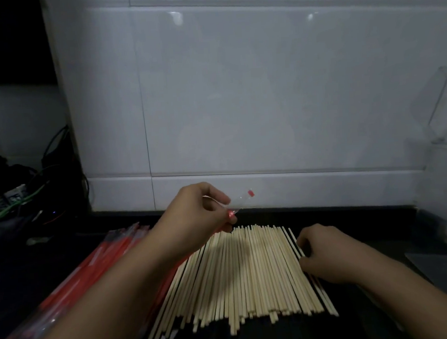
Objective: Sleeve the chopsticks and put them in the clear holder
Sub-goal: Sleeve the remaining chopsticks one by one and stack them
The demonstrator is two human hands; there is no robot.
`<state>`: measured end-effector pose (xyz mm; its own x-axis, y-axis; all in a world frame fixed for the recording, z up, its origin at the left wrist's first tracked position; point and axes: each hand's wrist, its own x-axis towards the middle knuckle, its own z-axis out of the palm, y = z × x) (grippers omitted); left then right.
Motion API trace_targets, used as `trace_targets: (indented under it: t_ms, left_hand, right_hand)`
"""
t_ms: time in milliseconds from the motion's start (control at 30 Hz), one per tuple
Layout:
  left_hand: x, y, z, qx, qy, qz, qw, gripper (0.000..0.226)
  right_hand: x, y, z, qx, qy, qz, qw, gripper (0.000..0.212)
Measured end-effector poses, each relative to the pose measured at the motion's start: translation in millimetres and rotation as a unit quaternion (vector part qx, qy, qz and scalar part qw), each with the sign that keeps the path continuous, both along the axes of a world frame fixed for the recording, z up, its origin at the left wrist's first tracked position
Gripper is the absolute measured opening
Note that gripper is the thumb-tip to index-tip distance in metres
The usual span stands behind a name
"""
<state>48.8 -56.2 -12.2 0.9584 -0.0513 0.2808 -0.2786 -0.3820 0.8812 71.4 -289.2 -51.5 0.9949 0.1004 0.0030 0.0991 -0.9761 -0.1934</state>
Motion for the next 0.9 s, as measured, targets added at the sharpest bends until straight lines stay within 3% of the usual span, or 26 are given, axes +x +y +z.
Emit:
trace_targets:
  t_ms: [133, 467, 567, 667, 733, 800, 900]
  left_hand:
    - [1, 2, 0, 0.031, -0.008, 0.001, 1.0, 0.021]
    - [-2, 0, 0, 0.052, -0.053, -0.001, 0.997, 0.009]
    - [-3, -1, 0, 0.056, -0.049, -0.004, 0.997, 0.009]
    - [-3, 0, 0, 0.062, -0.051, -0.003, 0.997, 0.01]
    - [-2, 1, 0, 0.066, -0.054, -0.002, 0.996, 0.01]
    - [-2, 1, -1, 0.069, -0.052, -0.005, 0.996, 0.01]
    - [0, 2, -3, 0.077, -0.051, -0.01, 0.996, 0.009]
  right_hand:
    - [0, 2, -1, -0.037, 0.008, 0.005, 0.999, 0.03]
    - [-7, 11, 6, -0.04, 0.023, 0.008, 0.999, 0.007]
    - [-7, 9, 6, -0.005, 0.032, 0.008, 0.999, 0.019]
    - [-9, 4, 11, 0.1, 0.049, 0.008, 0.994, 0.037]
    - [-11, 2, 20, 0.24, 0.035, 0.02, 0.97, 0.023]
    - [-13, 0, 29, 0.407, 0.01, 0.022, 0.913, 0.019]
    - [-14, -3, 38, 0.607, -0.021, 0.034, 0.794, 0.032]
